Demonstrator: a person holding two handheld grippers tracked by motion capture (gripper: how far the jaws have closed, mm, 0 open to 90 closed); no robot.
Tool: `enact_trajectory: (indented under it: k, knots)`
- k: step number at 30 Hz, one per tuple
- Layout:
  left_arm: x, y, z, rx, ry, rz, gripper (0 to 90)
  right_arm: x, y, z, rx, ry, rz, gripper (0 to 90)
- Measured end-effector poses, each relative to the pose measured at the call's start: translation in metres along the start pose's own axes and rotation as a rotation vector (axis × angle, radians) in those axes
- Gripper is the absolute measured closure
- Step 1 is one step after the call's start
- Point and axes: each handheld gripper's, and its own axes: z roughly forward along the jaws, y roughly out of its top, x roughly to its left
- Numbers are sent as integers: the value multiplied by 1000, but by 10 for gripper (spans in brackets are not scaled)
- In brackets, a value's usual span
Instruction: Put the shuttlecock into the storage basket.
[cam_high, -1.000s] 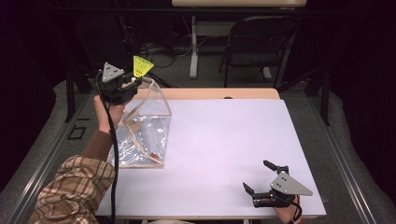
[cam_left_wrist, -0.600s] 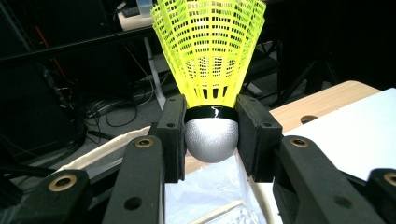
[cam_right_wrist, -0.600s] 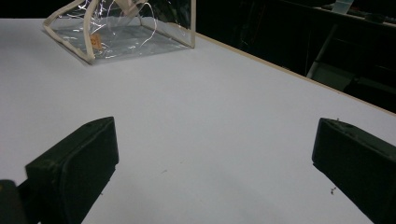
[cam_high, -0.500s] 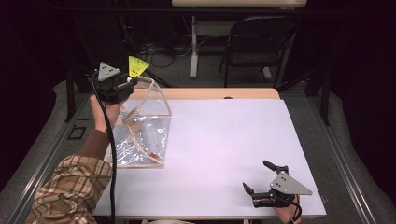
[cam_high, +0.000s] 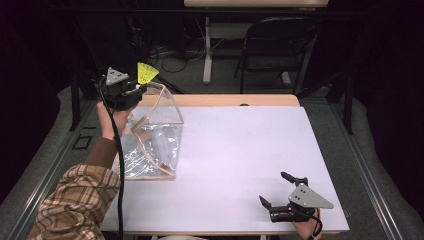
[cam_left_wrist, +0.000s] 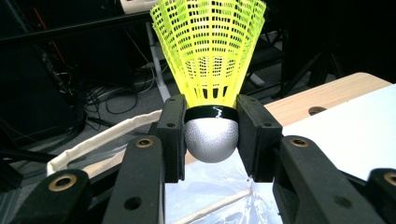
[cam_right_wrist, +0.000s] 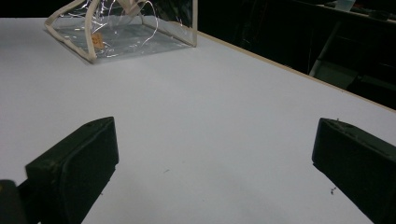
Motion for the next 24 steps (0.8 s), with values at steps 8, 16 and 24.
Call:
enact_trajectory:
  k: [8,16,24]
  knots:
    - [4,-2,-2,14,-2,-6,652,0,0,0,4,4,1,0]
    - [9,-4,-4,19,-12,-16,652,0,0,0,3,0,1,0]
    - [11,-9,-2,45,-9,-27,652,0,0,0,1,-1,2,0]
